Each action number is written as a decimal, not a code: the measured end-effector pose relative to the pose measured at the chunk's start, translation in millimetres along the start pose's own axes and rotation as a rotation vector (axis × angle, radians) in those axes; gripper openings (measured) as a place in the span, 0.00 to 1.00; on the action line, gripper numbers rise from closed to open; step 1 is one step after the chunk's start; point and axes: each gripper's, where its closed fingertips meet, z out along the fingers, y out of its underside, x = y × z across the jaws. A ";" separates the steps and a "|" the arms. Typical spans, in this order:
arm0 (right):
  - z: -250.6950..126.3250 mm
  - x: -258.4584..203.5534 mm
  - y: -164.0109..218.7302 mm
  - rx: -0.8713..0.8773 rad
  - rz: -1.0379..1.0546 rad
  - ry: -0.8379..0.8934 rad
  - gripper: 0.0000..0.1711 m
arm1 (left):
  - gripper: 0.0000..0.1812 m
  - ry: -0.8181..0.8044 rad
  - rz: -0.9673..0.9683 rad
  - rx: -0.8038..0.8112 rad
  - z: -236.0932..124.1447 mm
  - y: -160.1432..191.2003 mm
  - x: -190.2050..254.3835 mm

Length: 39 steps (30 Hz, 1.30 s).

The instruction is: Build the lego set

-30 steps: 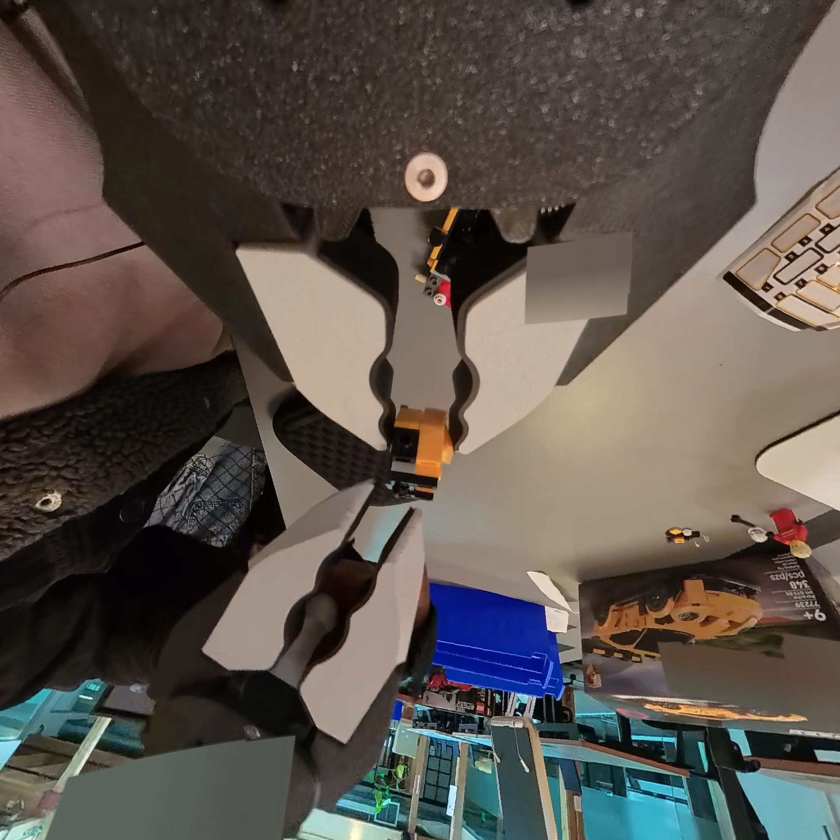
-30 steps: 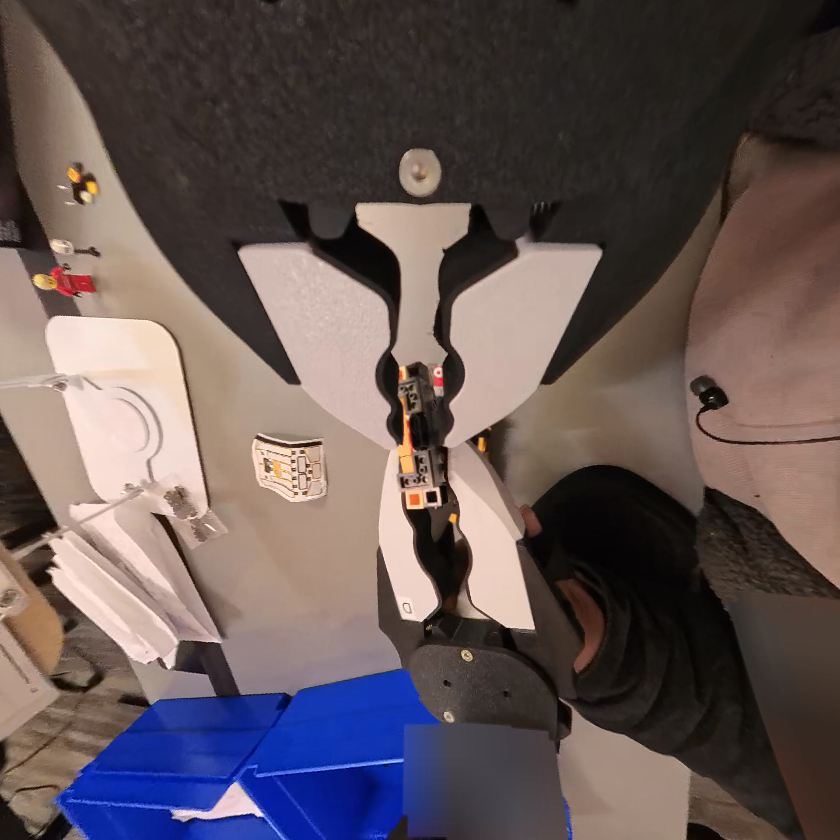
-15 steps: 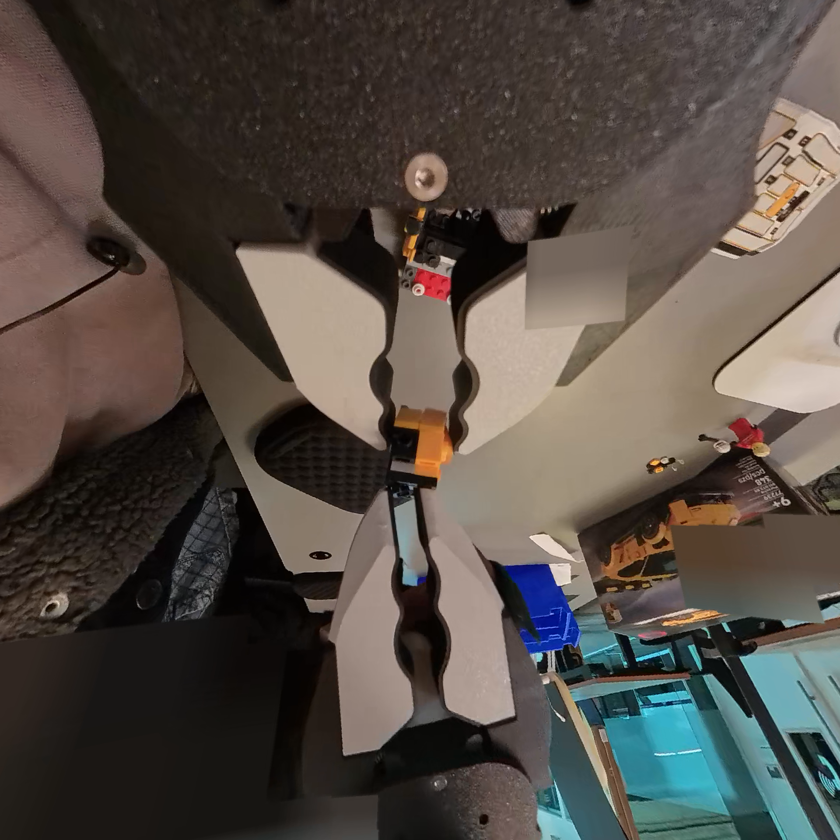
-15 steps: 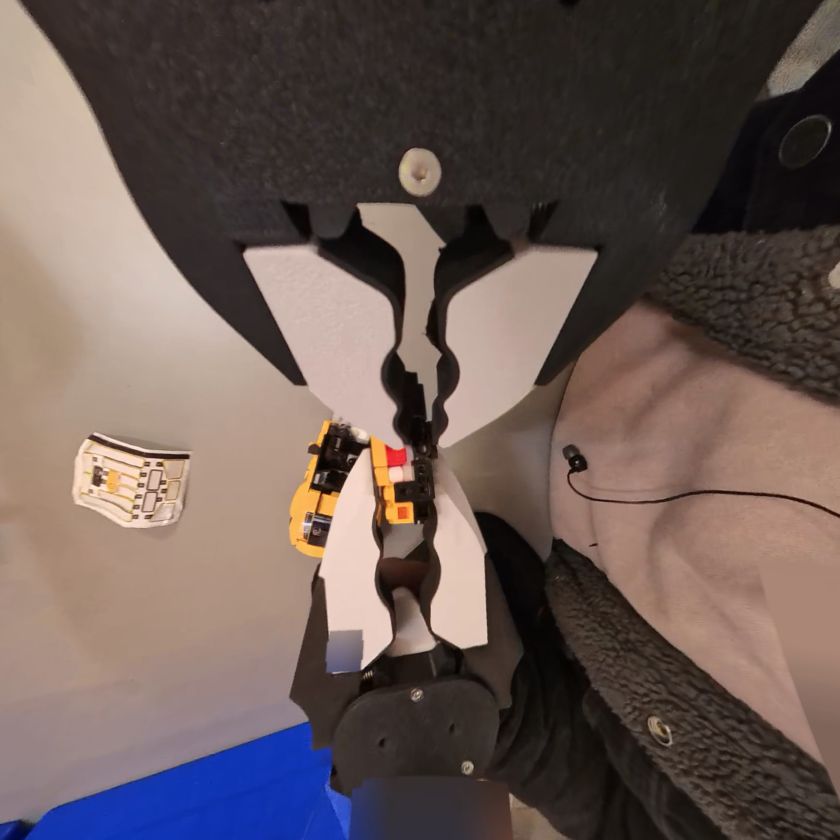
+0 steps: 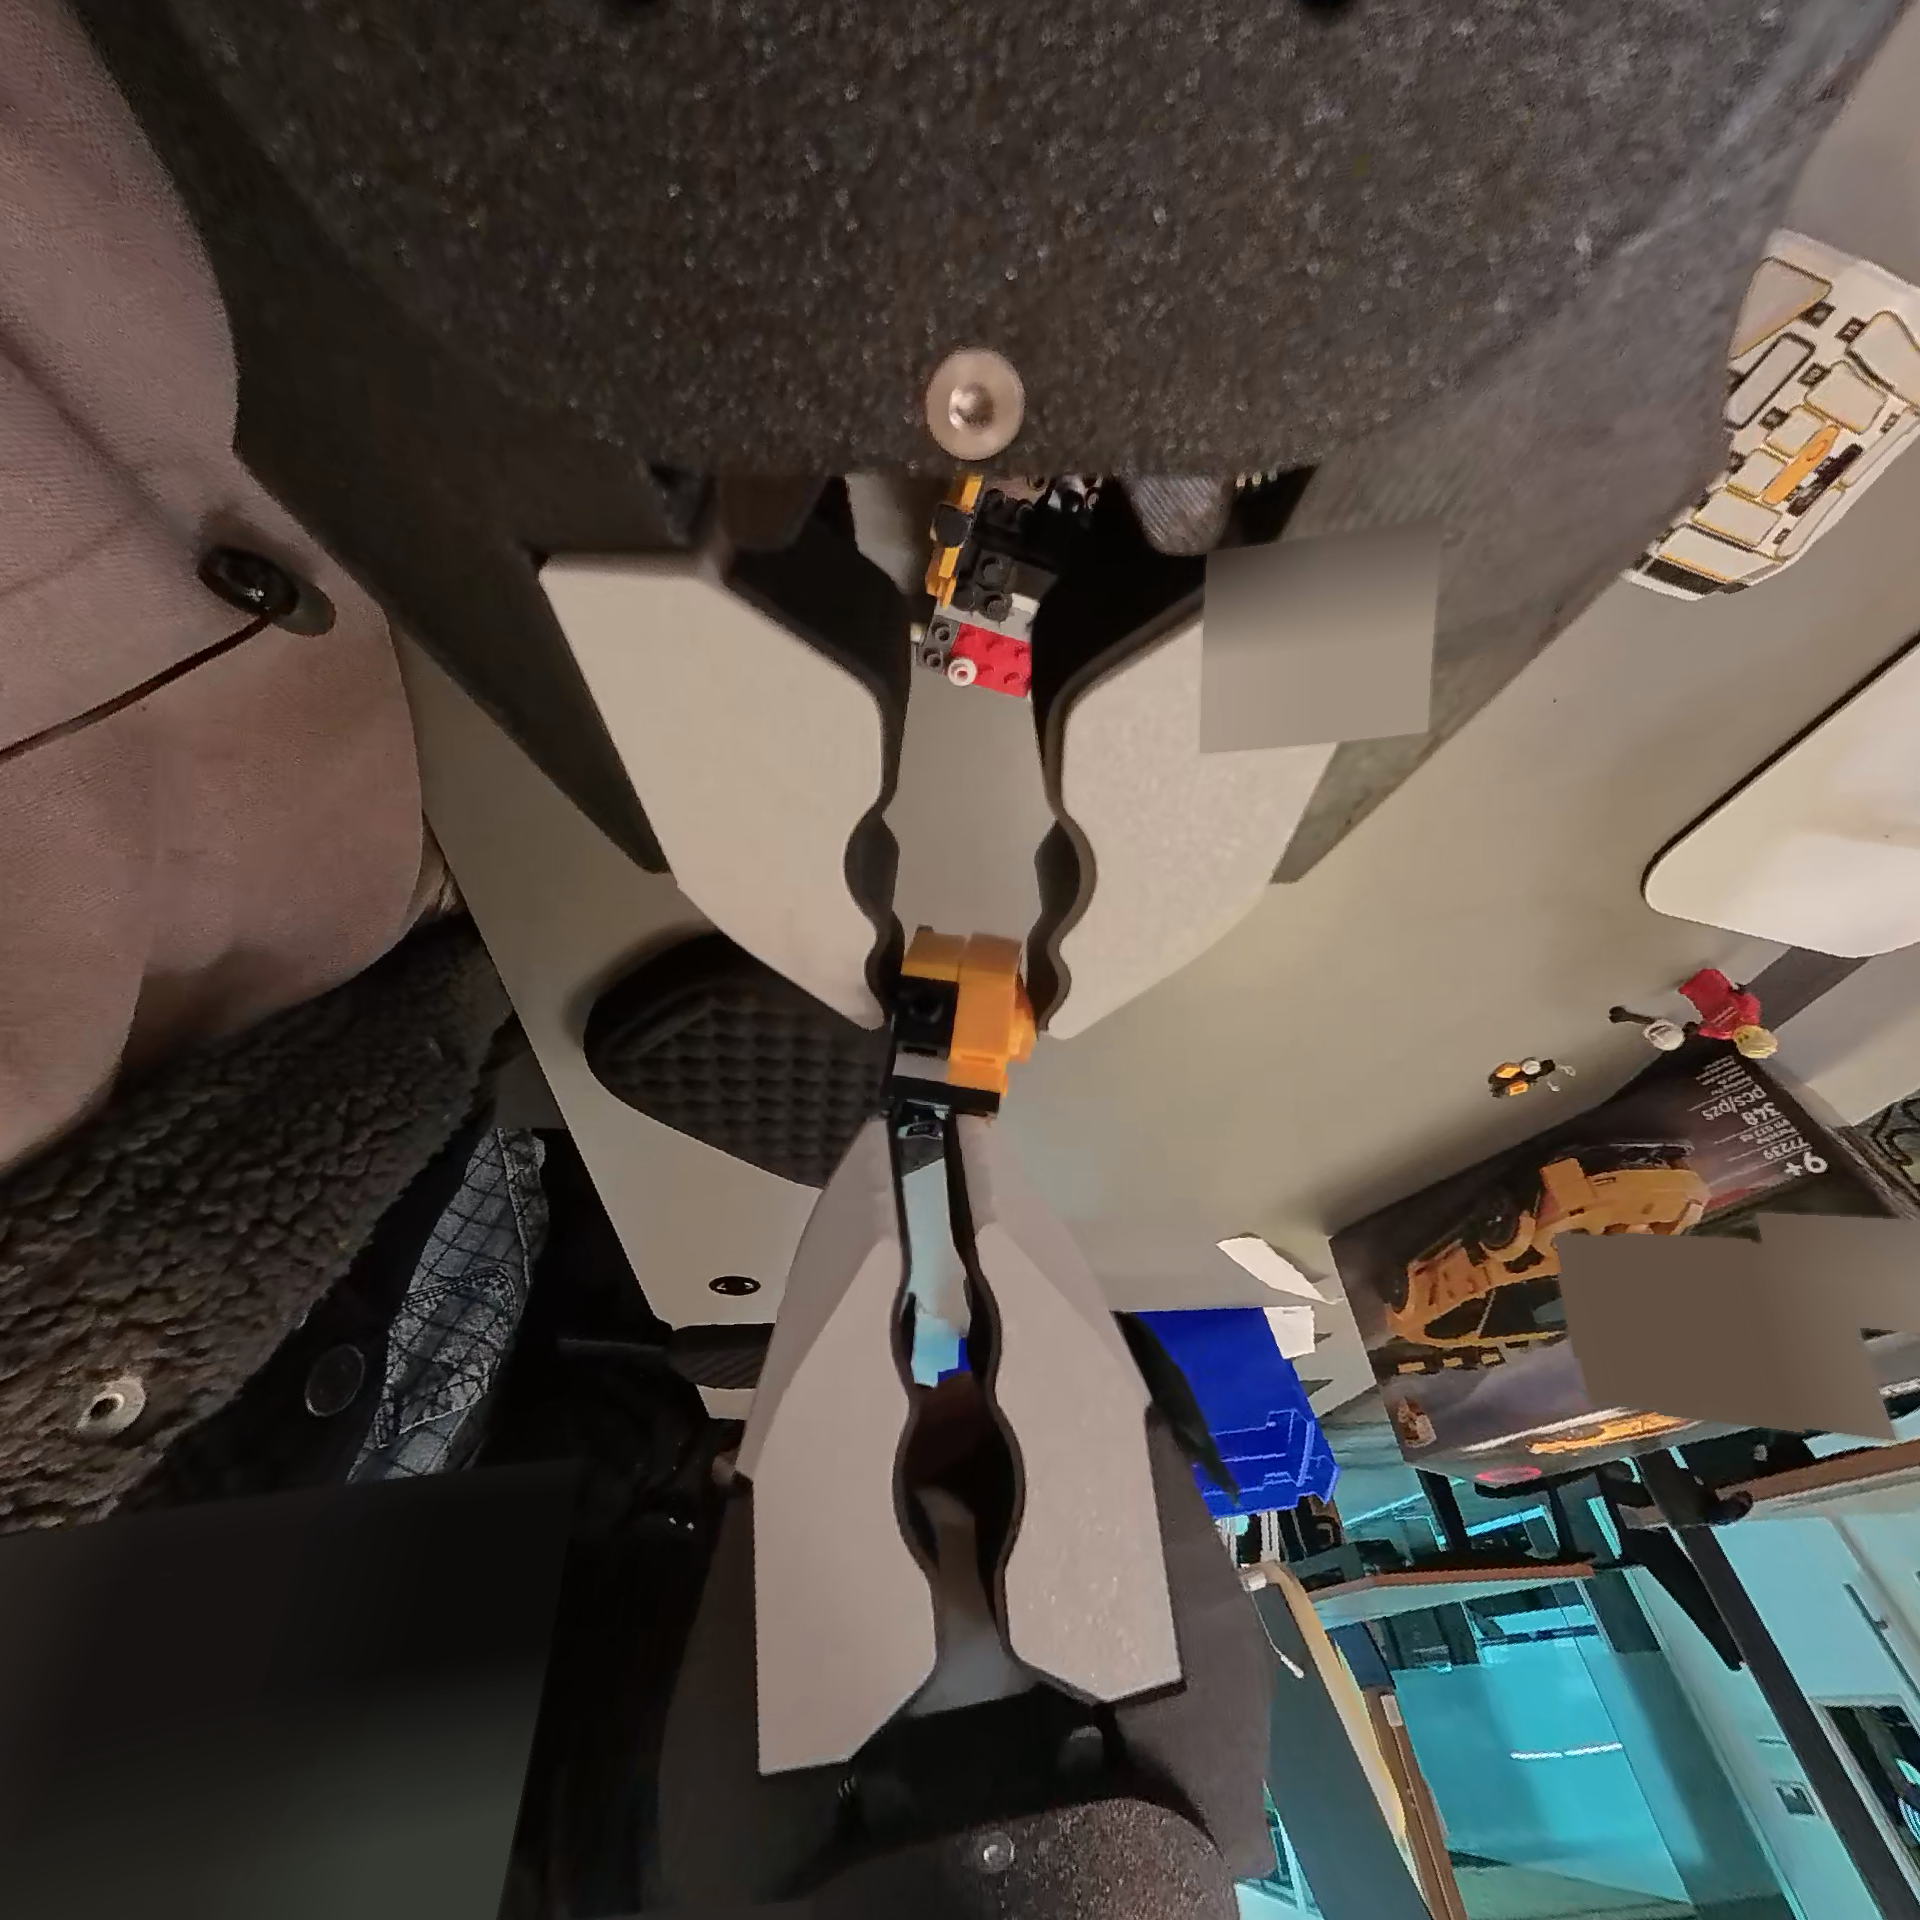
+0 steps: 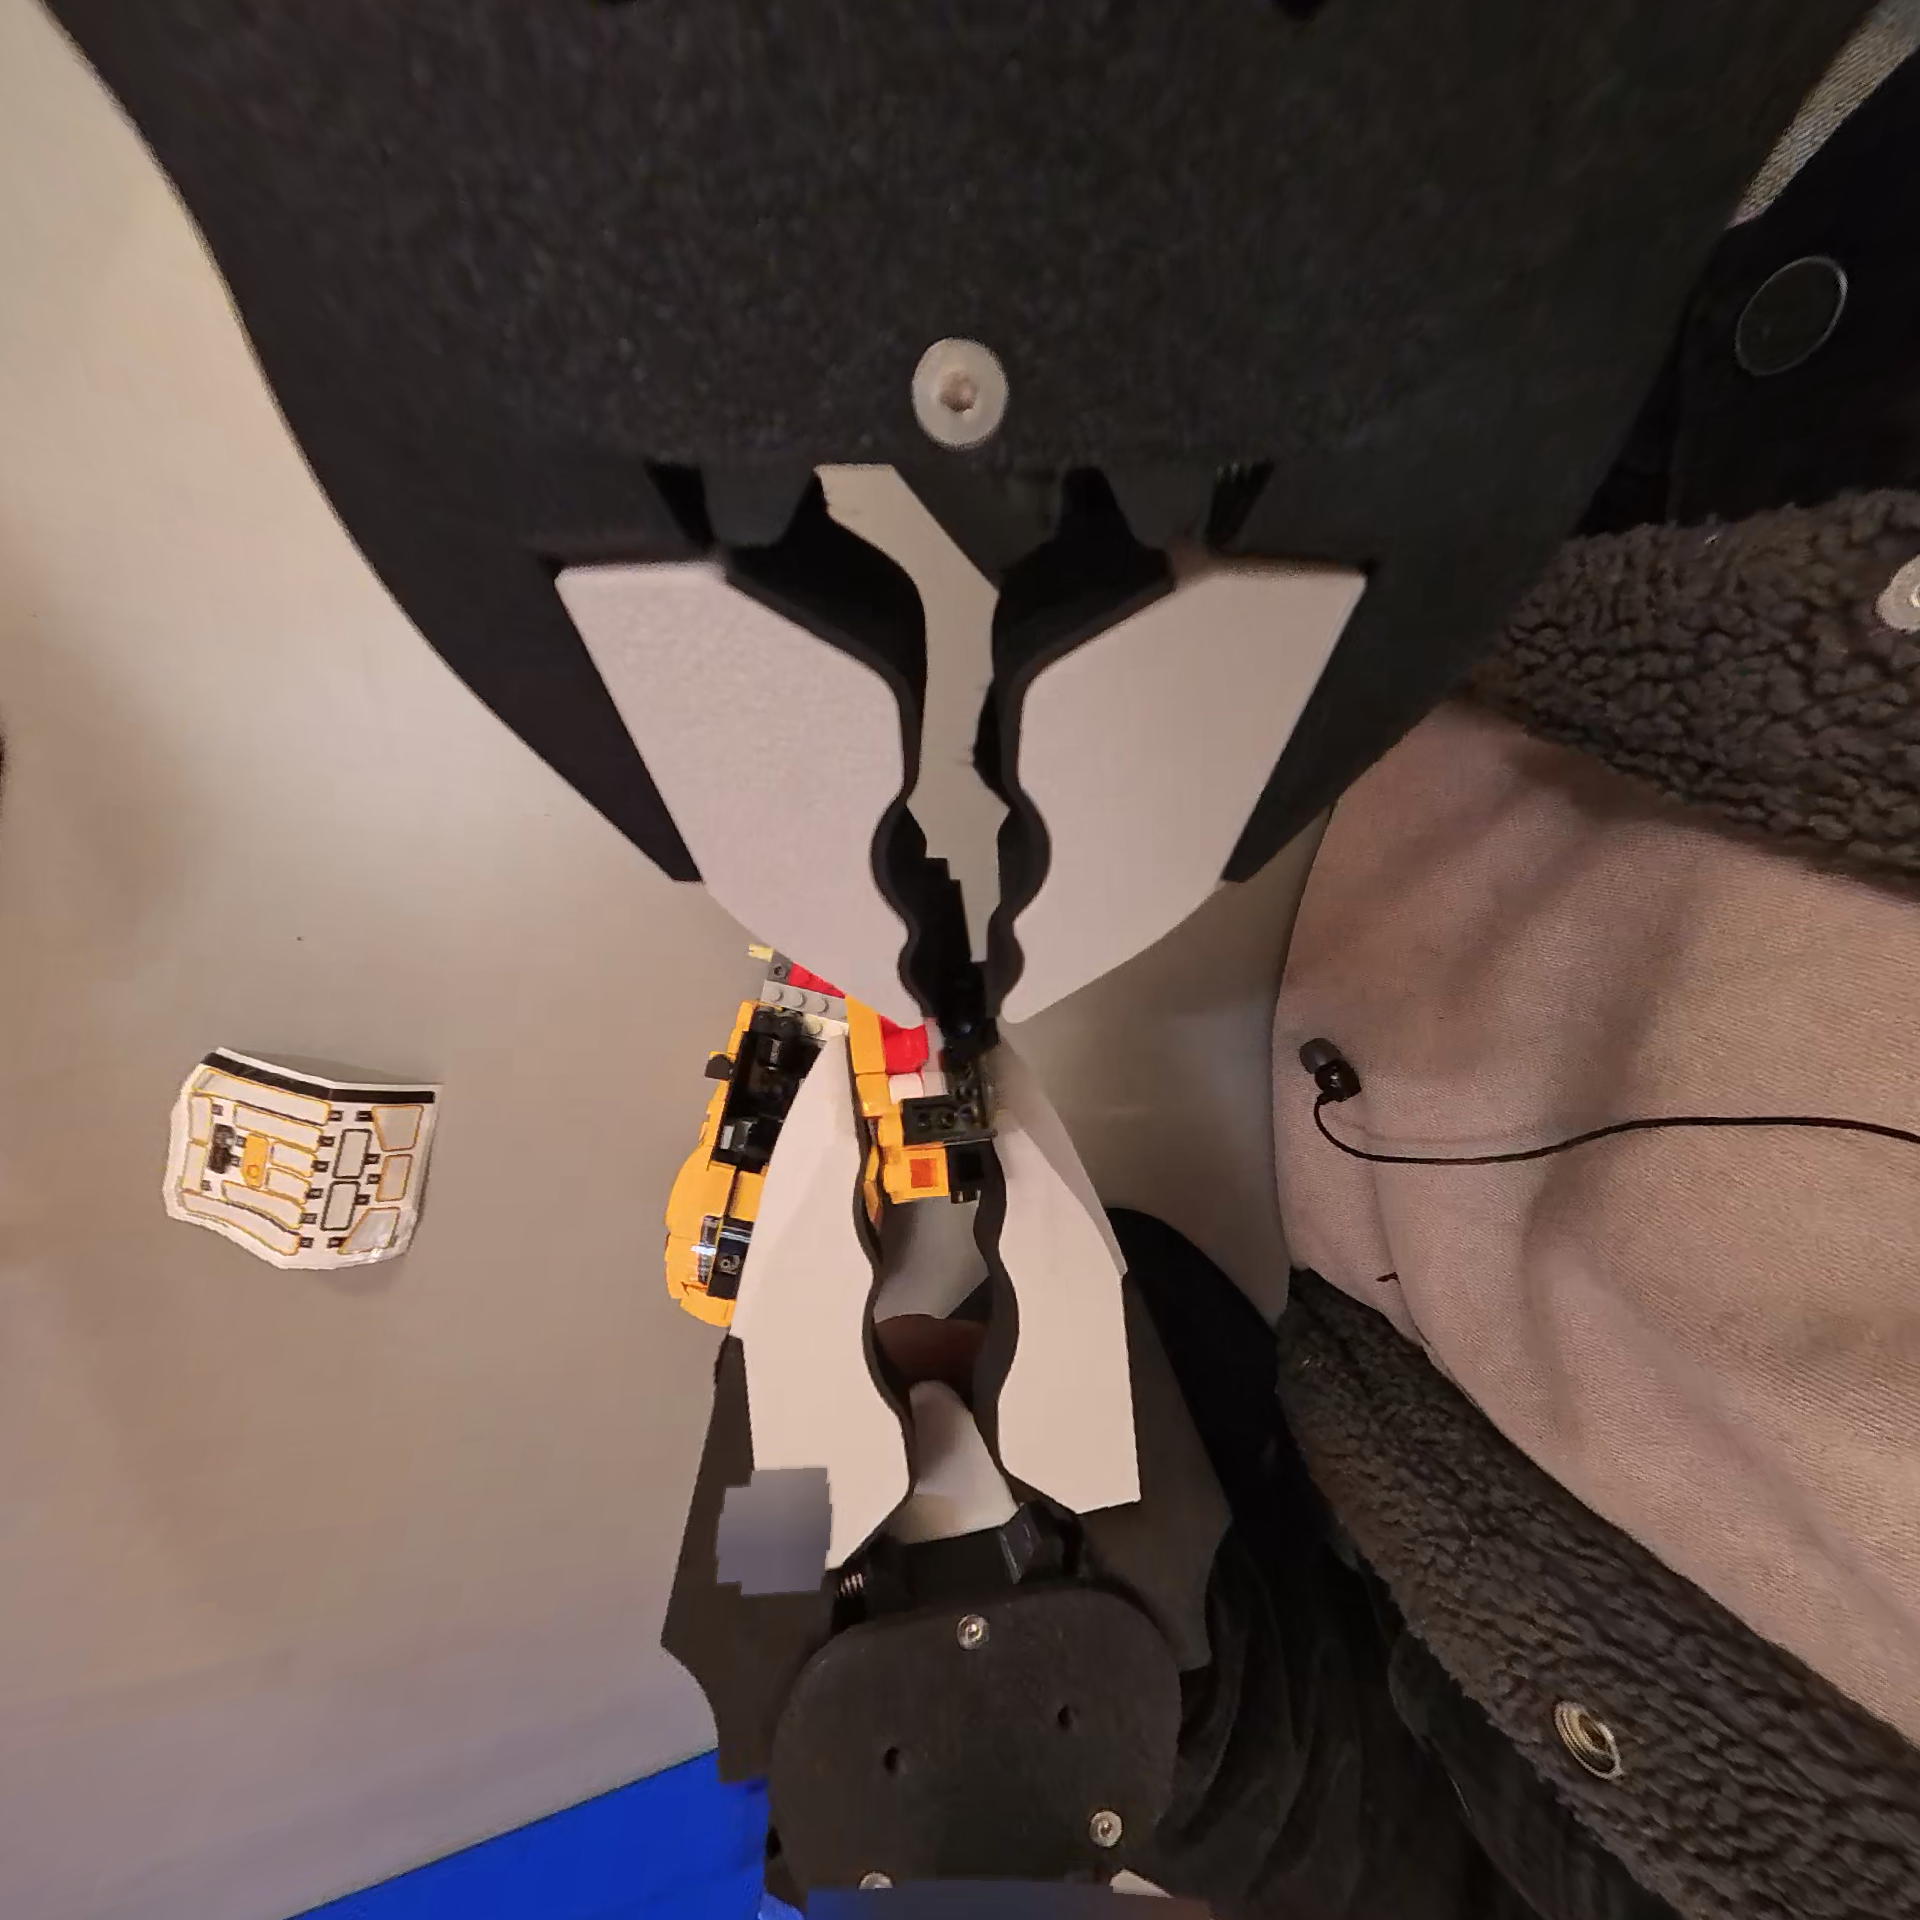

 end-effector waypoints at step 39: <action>0.3 10.9 -3.6 0.051 -0.070 0.193 0.00 | 0.13 0.001 -0.113 -0.009 -1.7 2.9 -7.4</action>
